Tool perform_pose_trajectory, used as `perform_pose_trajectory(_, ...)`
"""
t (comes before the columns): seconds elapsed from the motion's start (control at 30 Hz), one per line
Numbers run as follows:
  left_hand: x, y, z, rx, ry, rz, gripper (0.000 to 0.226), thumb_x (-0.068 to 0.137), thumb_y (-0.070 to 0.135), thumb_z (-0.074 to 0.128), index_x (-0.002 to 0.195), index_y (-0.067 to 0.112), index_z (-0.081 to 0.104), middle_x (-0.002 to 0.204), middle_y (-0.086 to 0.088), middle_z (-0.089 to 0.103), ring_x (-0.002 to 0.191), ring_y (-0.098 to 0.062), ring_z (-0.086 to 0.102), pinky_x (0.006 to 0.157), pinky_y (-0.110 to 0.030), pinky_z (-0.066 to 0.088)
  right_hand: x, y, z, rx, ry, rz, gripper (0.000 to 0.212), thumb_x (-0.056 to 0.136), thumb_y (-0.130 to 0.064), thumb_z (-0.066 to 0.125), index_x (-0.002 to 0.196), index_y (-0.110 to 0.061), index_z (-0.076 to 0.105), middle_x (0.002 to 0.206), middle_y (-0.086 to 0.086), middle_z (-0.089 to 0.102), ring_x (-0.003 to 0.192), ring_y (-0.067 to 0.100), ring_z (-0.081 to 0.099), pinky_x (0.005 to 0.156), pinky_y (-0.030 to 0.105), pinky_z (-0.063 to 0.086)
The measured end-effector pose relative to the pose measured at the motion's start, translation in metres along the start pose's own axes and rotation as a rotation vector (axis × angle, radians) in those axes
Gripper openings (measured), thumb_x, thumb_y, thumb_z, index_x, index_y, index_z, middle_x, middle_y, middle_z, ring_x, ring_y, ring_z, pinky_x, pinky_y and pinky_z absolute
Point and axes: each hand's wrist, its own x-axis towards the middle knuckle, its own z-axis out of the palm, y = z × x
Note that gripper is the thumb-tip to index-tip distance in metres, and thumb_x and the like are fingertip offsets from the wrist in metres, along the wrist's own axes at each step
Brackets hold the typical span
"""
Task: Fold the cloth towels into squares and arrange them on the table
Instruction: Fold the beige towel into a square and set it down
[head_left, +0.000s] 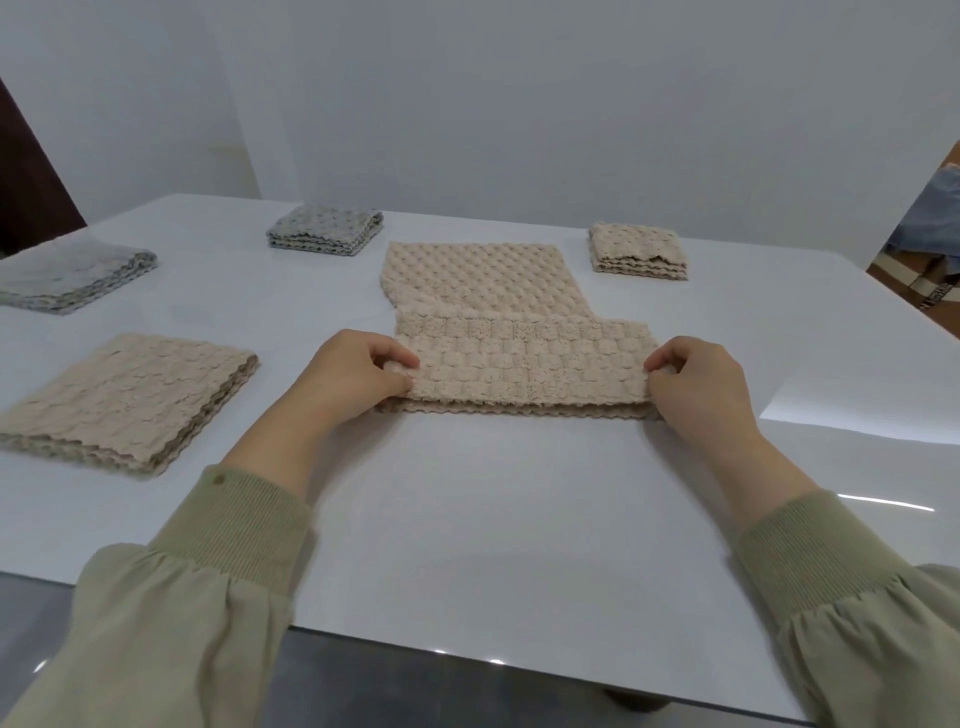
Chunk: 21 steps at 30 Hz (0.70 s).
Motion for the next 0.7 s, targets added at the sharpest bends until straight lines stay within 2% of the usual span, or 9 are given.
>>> perform_pose_trajectory(0.07,-0.001,-0.002,0.000,0.090,-0.018,0.023,0.018,0.076,0.009,0.073,0.086,0.024,0.071,0.063,0.005,0.052,0.048,-0.002,0.050,0.045,-0.006,0.035,-0.001,0.001,0.001,-0.073,-0.061,-0.014,0.025,0.078,0.000,0.045,0.082,-0.016,0.063,0.086,0.001,0.059,0.082,0.022,0.053,0.071,0.028,0.039)
perform_pose_trajectory(0.2,0.001,-0.006,-0.001,0.225,-0.013,0.020,0.013,0.074,0.020,0.076,0.086,0.027,0.072,0.070,0.008,0.057,0.067,-0.009,0.058,0.063,-0.021,0.038,-0.001,0.003,0.001,-0.225,-0.123,-0.036,0.022,0.078,0.001,0.047,0.081,-0.016,0.062,0.085,0.003,0.059,0.086,0.024,0.051,0.069,0.028,0.036)
perform_pose_trajectory(0.27,0.003,-0.009,0.000,0.351,0.090,0.077,0.010,0.078,0.028,0.073,0.087,0.026,0.071,0.087,0.006,0.056,0.091,-0.016,0.056,0.075,-0.024,0.038,-0.001,0.003,0.002,-0.347,-0.092,-0.084,0.020,0.079,-0.002,0.050,0.085,-0.014,0.064,0.092,0.007,0.060,0.094,0.029,0.050,0.073,0.032,0.038)
perform_pose_trajectory(0.33,0.006,-0.009,0.008,0.457,0.207,0.257,0.022,0.085,0.033,0.064,0.104,0.022,0.069,0.115,-0.001,0.053,0.115,-0.021,0.043,0.092,-0.030,0.036,-0.003,-0.001,0.005,-0.443,-0.007,-0.175,0.019,0.084,-0.010,0.052,0.098,-0.011,0.065,0.105,0.011,0.055,0.102,0.032,0.045,0.082,0.038,0.036)
perform_pose_trajectory(0.43,0.006,-0.004,0.027,0.641,0.030,0.420,0.047,0.097,0.038,0.043,0.141,0.024,0.041,0.154,-0.003,0.026,0.141,-0.025,0.016,0.113,-0.043,0.018,-0.013,-0.011,0.017,-0.422,-0.057,-0.386,0.036,0.092,-0.023,0.047,0.125,-0.009,0.054,0.130,0.016,0.048,0.121,0.035,0.040,0.099,0.044,0.032)
perform_pose_trajectory(0.47,0.007,-0.003,0.034,0.705,-0.071,0.407,0.048,0.099,0.040,0.035,0.145,0.025,0.033,0.156,-0.001,0.020,0.144,-0.022,0.010,0.115,-0.046,0.013,-0.016,-0.013,0.023,-0.482,-0.159,-0.410,0.041,0.095,-0.027,0.042,0.132,-0.011,0.046,0.138,0.015,0.043,0.128,0.033,0.036,0.105,0.047,0.027)
perform_pose_trajectory(0.53,0.010,0.000,0.042,0.730,-0.120,0.379,0.044,0.101,0.038,0.027,0.141,0.025,0.040,0.152,0.003,0.030,0.143,-0.018,0.014,0.114,-0.048,0.011,-0.017,-0.015,0.031,-0.602,-0.295,-0.360,0.044,0.099,-0.033,0.030,0.138,-0.015,0.038,0.145,0.009,0.039,0.135,0.028,0.030,0.110,0.051,0.018)
perform_pose_trajectory(0.6,0.015,0.007,0.047,0.663,0.055,0.441,0.038,0.100,0.032,0.030,0.128,0.021,0.054,0.142,0.003,0.046,0.138,-0.020,0.025,0.112,-0.046,0.016,-0.012,-0.022,0.032,-0.505,-0.164,-0.330,0.041,0.098,-0.028,0.028,0.130,-0.012,0.048,0.135,0.009,0.051,0.127,0.028,0.041,0.110,0.051,0.022)
perform_pose_trajectory(0.7,0.027,0.026,0.065,0.599,0.183,0.482,0.040,0.100,0.025,0.031,0.135,0.016,0.047,0.148,-0.002,0.040,0.141,-0.023,0.022,0.114,-0.046,0.017,0.001,-0.041,0.043,-0.236,0.088,-0.417,0.043,0.091,-0.020,0.031,0.122,-0.005,0.057,0.126,0.015,0.059,0.120,0.033,0.049,0.106,0.051,0.030)
